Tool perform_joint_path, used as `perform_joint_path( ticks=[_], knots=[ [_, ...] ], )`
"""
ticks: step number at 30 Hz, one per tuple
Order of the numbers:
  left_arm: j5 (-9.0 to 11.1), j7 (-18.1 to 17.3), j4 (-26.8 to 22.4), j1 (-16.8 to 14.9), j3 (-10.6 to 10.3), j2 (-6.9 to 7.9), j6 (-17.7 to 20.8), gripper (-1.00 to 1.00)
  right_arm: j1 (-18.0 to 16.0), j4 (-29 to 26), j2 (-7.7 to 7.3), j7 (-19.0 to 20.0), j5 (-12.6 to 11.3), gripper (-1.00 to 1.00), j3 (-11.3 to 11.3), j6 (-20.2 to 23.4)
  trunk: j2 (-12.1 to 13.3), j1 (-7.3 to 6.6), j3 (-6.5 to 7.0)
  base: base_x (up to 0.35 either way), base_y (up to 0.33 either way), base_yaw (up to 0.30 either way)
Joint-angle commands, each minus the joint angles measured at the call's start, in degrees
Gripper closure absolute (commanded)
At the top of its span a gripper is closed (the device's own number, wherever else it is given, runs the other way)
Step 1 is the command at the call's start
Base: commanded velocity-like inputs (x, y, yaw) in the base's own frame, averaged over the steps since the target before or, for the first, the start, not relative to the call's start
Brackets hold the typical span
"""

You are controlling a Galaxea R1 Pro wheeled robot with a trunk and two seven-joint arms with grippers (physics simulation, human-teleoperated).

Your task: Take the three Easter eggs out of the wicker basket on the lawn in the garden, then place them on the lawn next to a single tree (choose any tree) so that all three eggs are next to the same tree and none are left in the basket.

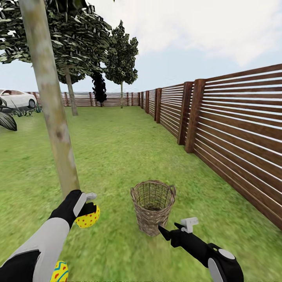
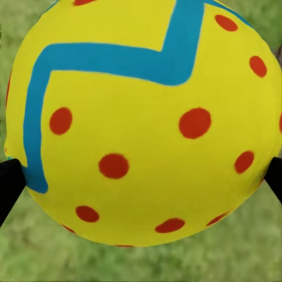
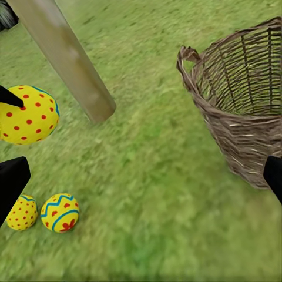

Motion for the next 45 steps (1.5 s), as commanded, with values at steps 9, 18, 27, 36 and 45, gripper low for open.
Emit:
perform_joint_path(
  ticks=[9, 18, 27, 36, 45],
  knots=[
    [0.5, 0.4, -0.1, 0.0, 0.0, -0.08, -0.6, 1.00, 0.0, -0.1, 0.05, -0.1, -0.4, -1.00, 0.0, 0.4, -3.7, 1.97, -1.68, 0.000, 0.000, 0.000],
    [0.4, 0.4, -0.1, 0.0, 0.0, -0.05, -1.5, 1.00, 0.0, -0.1, 0.08, 0.0, -0.4, -1.00, 0.0, 0.4, -7.3, 3.95, -3.30, 0.000, 0.000, 0.000],
    [0.4, 0.4, -0.1, 0.0, -0.1, -0.08, -2.1, 1.00, 0.0, -0.1, 0.10, 0.0, -0.4, -1.00, 0.0, 0.4, -10.9, 5.93, -4.91, 0.000, 0.000, 0.002],
    [0.4, 0.4, -0.1, 0.0, -0.1, -0.08, -2.4, 1.00, -0.2, 0.0, 0.02, 0.0, -0.4, -1.00, 0.3, 0.5, -14.5, 7.90, -6.52, 0.000, 0.000, 0.002],
    [0.4, 0.4, -0.1, 0.0, -0.2, -0.08, -2.4, 1.00, -0.2, 0.0, 0.10, 0.0, -0.4, -1.00, 0.5, 0.4, -18.1, 9.88, -8.08, 0.000, 0.000, 0.032]
  ],
)
